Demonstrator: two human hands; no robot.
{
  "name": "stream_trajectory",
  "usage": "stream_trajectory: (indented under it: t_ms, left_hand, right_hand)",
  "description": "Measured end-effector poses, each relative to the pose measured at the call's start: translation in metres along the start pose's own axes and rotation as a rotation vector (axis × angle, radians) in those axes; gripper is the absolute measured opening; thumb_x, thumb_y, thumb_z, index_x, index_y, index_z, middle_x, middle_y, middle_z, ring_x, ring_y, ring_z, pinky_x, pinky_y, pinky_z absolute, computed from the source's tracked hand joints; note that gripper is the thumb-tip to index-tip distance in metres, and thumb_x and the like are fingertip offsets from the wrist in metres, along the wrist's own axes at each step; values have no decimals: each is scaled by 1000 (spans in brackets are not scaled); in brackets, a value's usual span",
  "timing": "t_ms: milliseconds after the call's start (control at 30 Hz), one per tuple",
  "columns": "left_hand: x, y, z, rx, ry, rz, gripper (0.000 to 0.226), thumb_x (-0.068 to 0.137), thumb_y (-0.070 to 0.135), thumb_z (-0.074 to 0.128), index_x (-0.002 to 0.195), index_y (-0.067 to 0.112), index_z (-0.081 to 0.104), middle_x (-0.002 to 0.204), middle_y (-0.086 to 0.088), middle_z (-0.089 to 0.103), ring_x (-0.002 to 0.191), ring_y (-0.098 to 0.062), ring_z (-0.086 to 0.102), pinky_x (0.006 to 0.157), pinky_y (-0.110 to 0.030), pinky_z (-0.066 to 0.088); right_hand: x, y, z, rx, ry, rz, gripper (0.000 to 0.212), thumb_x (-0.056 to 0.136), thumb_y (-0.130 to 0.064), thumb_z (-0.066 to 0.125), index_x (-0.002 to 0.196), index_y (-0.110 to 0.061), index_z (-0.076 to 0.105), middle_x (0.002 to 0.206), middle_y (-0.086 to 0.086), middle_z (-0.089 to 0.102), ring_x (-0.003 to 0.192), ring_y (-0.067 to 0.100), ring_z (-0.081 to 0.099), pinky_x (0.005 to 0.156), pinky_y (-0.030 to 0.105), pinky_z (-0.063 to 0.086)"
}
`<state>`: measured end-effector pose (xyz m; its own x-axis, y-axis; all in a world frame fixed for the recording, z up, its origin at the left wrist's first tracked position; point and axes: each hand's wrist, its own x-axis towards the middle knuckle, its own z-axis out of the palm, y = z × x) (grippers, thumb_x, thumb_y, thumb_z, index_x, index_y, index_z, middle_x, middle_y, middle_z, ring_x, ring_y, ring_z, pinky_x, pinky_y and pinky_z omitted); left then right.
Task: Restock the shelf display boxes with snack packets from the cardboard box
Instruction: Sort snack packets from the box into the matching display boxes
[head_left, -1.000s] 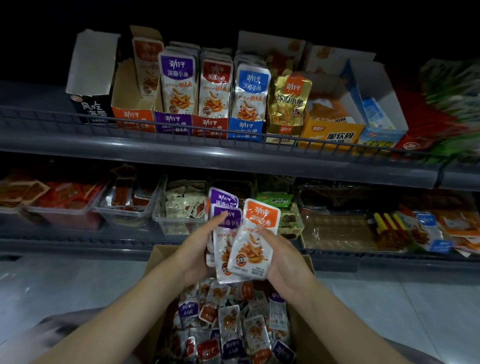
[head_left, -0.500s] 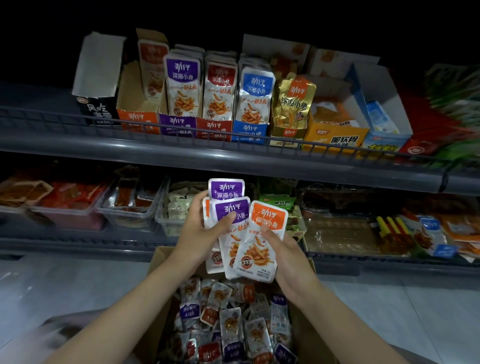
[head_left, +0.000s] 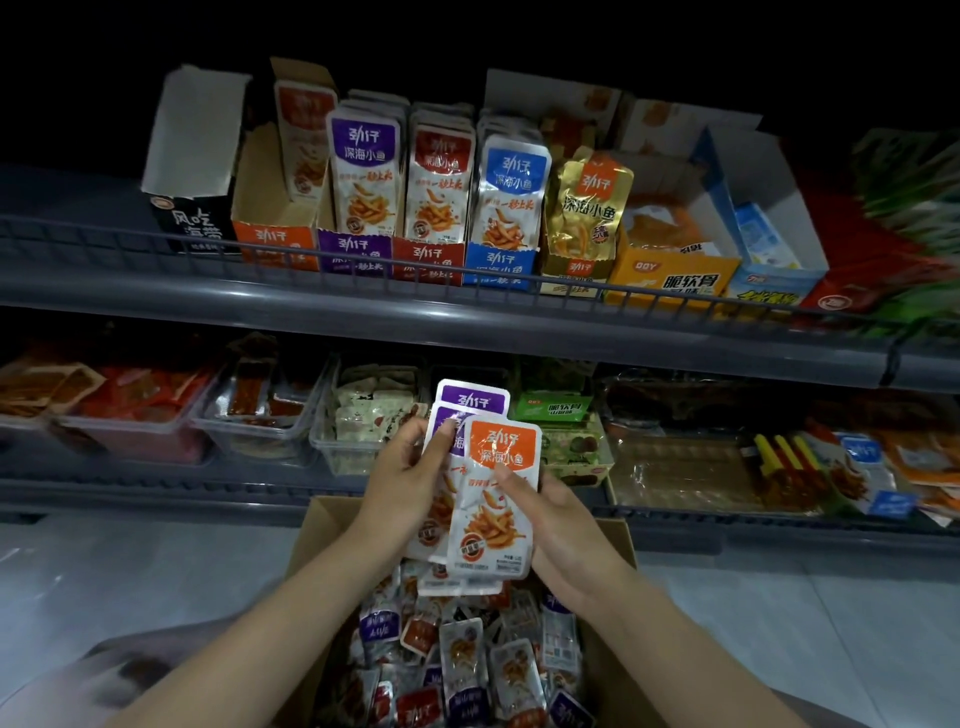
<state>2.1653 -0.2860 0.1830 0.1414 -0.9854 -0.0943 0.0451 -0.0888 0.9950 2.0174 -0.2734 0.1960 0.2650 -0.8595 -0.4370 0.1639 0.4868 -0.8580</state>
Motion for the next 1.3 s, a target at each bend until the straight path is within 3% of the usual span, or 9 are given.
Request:
stream_trajectory:
  t_ms: [200,333,433,600,700,933,1067,1200,1300]
  left_hand:
    - [2,6,1,-209,107,-122,23,97,34,49,104,14,58,91,-10,74,78,-24,72,64,-33,58]
    - [22,26,-24,-271,361,-131,17,99,35,45,95,21,53,78,1,69,61,-9,68,61,-30,49]
    - [35,36,-49,-304,442,-123,18,101,35,41,96,22,52,85,1,66,70,-11,66,63,-31,48]
    - [27,36,-62,-240,300,-246,27,98,40,46,107,17,57,93,-7,71,83,-24,68,73,-37,53]
    - [16,42,-66,-119,199,-136,29,95,42,50,113,21,59,96,-5,73,87,-24,71,84,-46,55]
    - [15,96,-101,-49,135,84,15,90,42,56,102,32,58,96,6,73,91,-10,69,82,-31,51]
    - [24,129,-132,7,94,158,32,71,29,79,97,29,62,87,14,74,78,0,68,64,-15,47]
    - [40,141,-160,35,116,149,45,65,16,87,101,25,61,90,4,75,84,-14,71,75,-29,56]
    - [53,145,-178,10,114,167,45,67,6,84,99,27,60,86,10,75,81,-7,71,70,-22,54]
  right_hand:
    - [1,0,6,-85,-12,-3,27,92,-26,58,115,-13,63,105,6,73,97,23,70,88,40,55]
    - [4,-9,4,-66,65,-67,22,94,-21,57,113,-13,62,106,8,73,94,22,71,82,39,57]
    - [8,-18,2,-43,143,-105,18,94,-22,58,109,-17,63,104,5,73,94,21,70,79,39,56]
    - [16,-39,17,9,212,-165,25,92,-23,59,117,-21,57,101,4,73,91,21,70,76,40,54]
    - [21,-52,41,-1,187,-185,36,92,-23,60,125,-31,49,103,5,72,92,23,70,75,41,56]
    - [38,-91,118,8,160,-347,55,94,-22,57,138,-41,29,115,6,67,95,21,68,72,36,56]
    - [54,-116,153,-18,61,-433,55,94,-18,56,137,-42,31,122,1,63,100,18,67,77,37,57]
    - [72,-131,179,-119,-9,-504,48,94,-14,57,128,-44,41,124,-3,61,99,11,66,77,30,58]
    - [88,-138,194,-112,-26,-458,47,91,-11,62,128,-34,45,114,0,65,96,16,69,79,35,58]
